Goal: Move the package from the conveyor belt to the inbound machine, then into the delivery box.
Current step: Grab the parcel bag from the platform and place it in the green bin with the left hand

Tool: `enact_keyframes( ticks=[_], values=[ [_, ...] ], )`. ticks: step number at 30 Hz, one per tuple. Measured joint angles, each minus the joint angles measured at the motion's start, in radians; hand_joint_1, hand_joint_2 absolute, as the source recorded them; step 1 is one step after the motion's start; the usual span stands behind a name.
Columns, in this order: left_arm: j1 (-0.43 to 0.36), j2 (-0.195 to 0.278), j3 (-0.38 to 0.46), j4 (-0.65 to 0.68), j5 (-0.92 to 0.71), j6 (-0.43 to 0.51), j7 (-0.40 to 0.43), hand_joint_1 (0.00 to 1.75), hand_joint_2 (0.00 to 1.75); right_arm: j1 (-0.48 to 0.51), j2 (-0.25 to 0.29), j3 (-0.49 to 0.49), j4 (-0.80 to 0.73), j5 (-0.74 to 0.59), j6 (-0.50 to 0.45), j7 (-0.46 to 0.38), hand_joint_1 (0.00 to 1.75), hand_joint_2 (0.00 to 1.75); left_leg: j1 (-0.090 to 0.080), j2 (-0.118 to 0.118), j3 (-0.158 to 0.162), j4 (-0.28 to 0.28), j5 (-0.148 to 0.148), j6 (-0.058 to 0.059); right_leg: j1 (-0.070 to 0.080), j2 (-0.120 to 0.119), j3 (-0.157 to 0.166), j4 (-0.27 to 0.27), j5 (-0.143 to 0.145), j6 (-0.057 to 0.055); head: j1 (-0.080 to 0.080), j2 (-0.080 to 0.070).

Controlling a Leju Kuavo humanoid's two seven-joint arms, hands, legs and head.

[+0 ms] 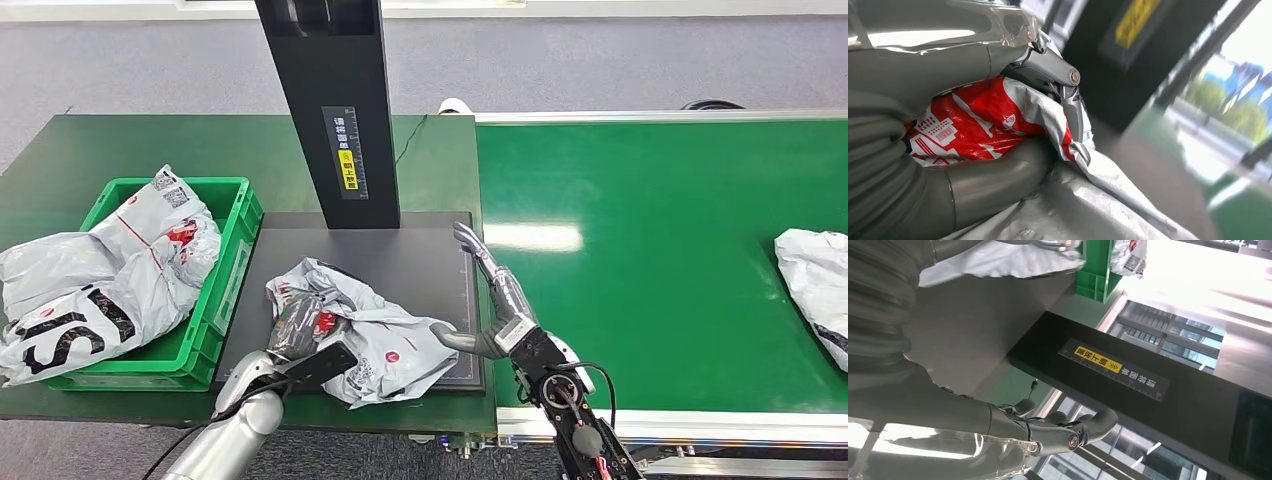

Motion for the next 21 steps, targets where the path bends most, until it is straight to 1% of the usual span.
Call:
enact_keyframes(
  ticks=[5,11,13,15,21],
  values=[
    [0.037,0.001,0.052,-0.122,0.112,0.185,-0.104,1.75,1.75,0.015,-0.007,-0.001,-0.015,-0.005,-0.009,0.0,0.0,1.75,0.0,0.0,-0.002,0.0,0.0,0.0,0.0,0.0,-0.001,0.0,0.0,0.0,0.0,0.0],
    [0.081,0.008,0.124,-0.295,0.217,0.341,-0.232,1.75,1.75,0.027,-0.012,-0.006,-0.026,-0.013,-0.019,0.002,0.0,1.75,0.0,0.0,-0.003,0.0,0.0,0.0,0.0,0.0,-0.003,0.0,0.0,0.0,0.0,0.0],
    [0.091,0.009,0.142,-0.342,0.236,0.367,-0.25,1.75,1.75,0.03,-0.013,-0.008,-0.027,-0.015,-0.022,0.003,0.0,1.75,0.0,0.0,-0.003,0.0,0.0,0.0,0.0,0.0,-0.003,0.0,0.0,0.0,0.0,0.0],
    [0.096,0.01,0.154,-0.373,0.242,0.374,-0.255,1.75,1.75,0.03,-0.013,-0.009,-0.028,-0.016,-0.023,0.003,0.0,1.75,0.0,0.0,-0.003,0.0,0.0,0.0,0.0,0.0,-0.003,0.0,0.0,0.0,0.0,0.0],
    [0.109,0.011,0.164,-0.43,0.253,0.399,-0.264,1.75,1.75,0.034,-0.013,-0.009,-0.029,-0.016,-0.03,0.003,0.0,1.75,0.0,0.0,-0.003,0.0,0.0,0.0,0.0,0.0,-0.003,0.0,0.0,0.0,0.0,0.0]
  ],
)
